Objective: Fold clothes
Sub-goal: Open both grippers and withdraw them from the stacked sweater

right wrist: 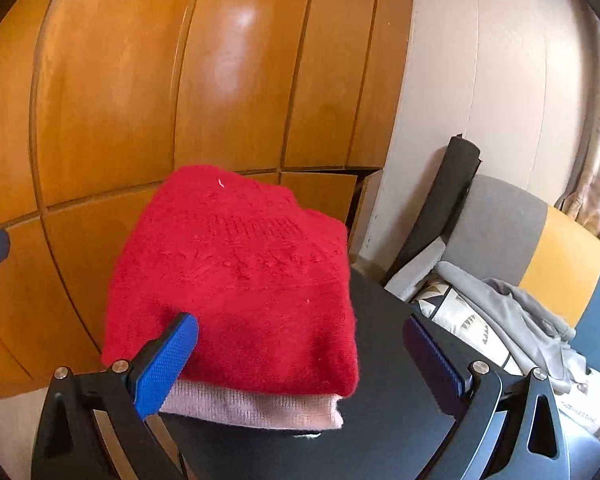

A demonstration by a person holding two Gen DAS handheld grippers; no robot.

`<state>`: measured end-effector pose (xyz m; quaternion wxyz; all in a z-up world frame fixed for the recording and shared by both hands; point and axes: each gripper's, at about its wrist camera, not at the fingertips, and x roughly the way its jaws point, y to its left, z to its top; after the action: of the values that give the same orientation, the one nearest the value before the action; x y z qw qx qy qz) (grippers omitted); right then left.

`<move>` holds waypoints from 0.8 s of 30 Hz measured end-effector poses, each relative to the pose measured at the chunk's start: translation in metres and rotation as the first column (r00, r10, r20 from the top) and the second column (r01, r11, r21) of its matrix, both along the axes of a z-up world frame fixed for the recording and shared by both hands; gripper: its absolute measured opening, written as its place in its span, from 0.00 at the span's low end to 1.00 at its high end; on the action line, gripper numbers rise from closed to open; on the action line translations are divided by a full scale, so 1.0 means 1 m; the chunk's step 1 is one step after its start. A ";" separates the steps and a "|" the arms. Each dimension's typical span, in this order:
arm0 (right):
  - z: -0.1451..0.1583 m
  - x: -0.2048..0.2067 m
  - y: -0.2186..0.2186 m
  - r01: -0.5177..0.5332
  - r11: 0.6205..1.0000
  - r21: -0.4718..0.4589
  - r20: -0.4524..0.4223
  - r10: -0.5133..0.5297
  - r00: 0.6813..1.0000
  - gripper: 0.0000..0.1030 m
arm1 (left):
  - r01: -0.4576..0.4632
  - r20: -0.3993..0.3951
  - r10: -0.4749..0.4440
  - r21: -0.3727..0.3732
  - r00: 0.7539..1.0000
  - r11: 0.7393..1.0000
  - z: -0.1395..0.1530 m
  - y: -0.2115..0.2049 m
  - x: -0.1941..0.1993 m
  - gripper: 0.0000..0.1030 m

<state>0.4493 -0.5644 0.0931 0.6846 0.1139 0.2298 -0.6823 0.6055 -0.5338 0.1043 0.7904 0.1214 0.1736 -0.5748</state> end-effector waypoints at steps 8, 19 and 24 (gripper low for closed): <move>-0.002 -0.002 0.005 -0.010 1.000 -0.003 0.011 0.010 1.000 1.00 | -0.029 -0.035 0.030 0.029 0.999 0.999 0.000 0.001 0.012 0.63; -0.008 -0.006 0.008 -0.017 1.000 0.018 0.008 0.017 1.000 1.00 | -0.015 -0.022 0.015 0.012 1.000 1.000 -0.002 0.011 0.005 0.57; -0.010 -0.011 0.008 -0.012 0.999 0.034 0.030 0.011 0.999 1.00 | 0.007 -0.015 -0.006 0.041 1.000 0.999 -0.008 0.005 -0.001 0.57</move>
<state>0.4385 -0.5567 0.0832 0.6900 0.1342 0.2320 -0.6724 0.6045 -0.5287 0.0967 0.7845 0.1340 0.1908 -0.5747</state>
